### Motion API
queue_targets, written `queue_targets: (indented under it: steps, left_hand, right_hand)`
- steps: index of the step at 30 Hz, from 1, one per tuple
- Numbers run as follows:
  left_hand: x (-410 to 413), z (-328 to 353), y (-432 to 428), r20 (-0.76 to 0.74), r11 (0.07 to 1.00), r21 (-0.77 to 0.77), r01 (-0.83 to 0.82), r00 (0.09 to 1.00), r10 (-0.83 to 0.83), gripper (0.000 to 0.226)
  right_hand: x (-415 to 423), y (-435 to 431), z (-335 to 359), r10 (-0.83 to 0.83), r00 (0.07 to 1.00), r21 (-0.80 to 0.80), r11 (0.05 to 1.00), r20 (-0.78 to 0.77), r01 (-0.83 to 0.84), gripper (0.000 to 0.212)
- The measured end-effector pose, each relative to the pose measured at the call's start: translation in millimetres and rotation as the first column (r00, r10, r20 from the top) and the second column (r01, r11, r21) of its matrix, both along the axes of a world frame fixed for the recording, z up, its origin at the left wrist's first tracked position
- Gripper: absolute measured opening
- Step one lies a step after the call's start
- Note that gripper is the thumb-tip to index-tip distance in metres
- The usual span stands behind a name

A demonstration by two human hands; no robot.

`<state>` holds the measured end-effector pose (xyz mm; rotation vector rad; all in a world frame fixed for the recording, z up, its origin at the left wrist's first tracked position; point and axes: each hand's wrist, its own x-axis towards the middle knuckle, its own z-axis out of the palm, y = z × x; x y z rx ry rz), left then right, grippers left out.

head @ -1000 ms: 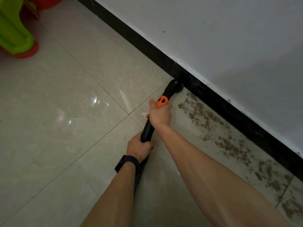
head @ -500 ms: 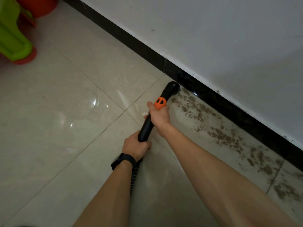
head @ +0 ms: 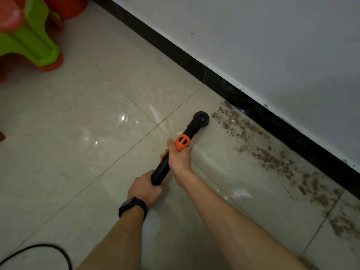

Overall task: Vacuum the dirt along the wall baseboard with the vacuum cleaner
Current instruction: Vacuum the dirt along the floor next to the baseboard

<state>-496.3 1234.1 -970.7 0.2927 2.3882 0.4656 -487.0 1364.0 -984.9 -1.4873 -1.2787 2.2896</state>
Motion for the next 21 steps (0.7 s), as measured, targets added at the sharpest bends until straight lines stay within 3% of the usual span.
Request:
queue_targets:
  steps: [9, 21]
  left_hand:
    - [-1.2, -7.3, 34.9, 0.054, 0.994, 0.108, 0.008, 0.998, -0.014, 0.012]
    - [-6.4, -11.7, 73.7, 0.222, 0.962, 0.213, -0.173, 0.967, 0.125, 0.016]
  right_hand:
    - [-3.2, 37.4, 0.8, 0.032, 0.996, 0.137, 0.990, 0.081, -0.043, 0.044]
    - [-18.2, 69.1, 6.1, 0.056, 0.979, 0.304, 0.946, 0.194, -0.114, 0.044]
